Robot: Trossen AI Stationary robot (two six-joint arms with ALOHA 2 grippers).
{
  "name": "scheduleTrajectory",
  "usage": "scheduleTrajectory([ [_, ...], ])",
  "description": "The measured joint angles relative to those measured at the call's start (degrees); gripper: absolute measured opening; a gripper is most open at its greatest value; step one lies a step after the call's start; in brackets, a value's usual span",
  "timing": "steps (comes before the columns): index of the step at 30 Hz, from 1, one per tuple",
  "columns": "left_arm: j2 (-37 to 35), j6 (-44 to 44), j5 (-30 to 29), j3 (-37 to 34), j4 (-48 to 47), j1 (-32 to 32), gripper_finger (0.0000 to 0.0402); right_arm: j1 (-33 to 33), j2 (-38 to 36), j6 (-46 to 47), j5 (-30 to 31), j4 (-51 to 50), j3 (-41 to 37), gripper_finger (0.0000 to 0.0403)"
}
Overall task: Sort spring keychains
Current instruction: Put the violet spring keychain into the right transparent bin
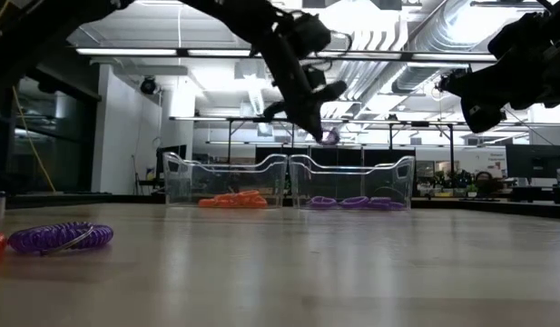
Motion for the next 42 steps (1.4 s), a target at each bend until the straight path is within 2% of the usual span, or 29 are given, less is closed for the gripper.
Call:
scheduleTrajectory([
  [7,2.5,-1.5,0.9,1.7,-1.3,0.8,0.0016,0.0,0.0,0.0,0.0,0.0,0.0,0.0012],
  [19,2.6,-2.0,1.7,1.7,-0.7,1.0,0.0129,0.0,0.0,0.0,0.0,0.0,0.0,0.0012],
  [25,2.6,-1.4,3.7,1.7,-0.4,0.8,0.0156,0.0,0.0,0.0,0.0,0.0,0.0,0.0012],
  [31,2.1,-1.2,6.4,1.6,-2.8,-0.3,0.0129,0.0,0.0,0.0,0.0,0.0,0.0,0.0012],
  [40,-0.2,2.1,8.4,1.7,-11.1,-2.5,0.0012,0.0,0.0,0.0,0.0,0.0,0.0,0.0012],
  [42,-0.9,2.3,8.4,1.7,-13.7,-3.3,0.0007,0.0,0.0,0.0,0.0,0.0,0.0,0.0012],
])
